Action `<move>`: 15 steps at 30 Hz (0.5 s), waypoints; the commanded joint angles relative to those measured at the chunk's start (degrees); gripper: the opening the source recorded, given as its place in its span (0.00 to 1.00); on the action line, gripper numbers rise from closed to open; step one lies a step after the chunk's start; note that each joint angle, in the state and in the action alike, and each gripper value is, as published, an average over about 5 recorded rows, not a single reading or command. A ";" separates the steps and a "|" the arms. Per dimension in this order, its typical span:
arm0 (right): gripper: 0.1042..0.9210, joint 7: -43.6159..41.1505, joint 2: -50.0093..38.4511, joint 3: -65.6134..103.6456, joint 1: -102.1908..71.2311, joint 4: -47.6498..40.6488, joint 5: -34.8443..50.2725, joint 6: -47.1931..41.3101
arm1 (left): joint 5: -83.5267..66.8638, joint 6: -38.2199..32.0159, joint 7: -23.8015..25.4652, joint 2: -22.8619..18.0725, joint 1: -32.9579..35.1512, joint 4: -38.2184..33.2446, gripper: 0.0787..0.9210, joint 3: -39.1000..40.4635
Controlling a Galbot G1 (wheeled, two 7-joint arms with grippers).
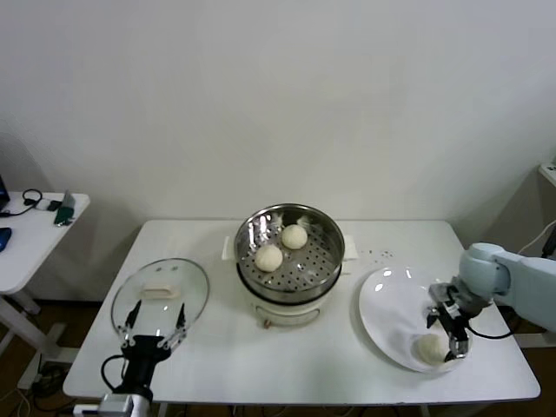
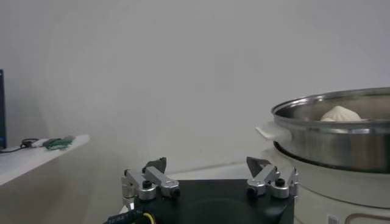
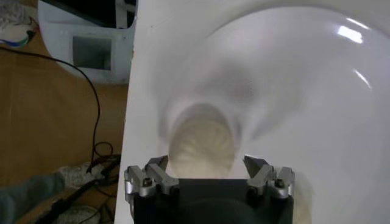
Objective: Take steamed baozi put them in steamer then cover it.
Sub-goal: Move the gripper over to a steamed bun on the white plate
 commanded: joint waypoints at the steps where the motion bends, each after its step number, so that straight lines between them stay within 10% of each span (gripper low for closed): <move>1: 0.88 -0.09 2.09 3.65 -5.27 -2.64 -1.97 0.22 | 0.09 0.06 -0.02 -0.04 -0.15 0.27 0.88 -0.08; 15: 0.78 -1.43 2.76 2.06 -2.76 -3.18 -1.04 0.94 | 0.07 0.16 -0.05 0.05 -0.29 0.27 0.88 -0.03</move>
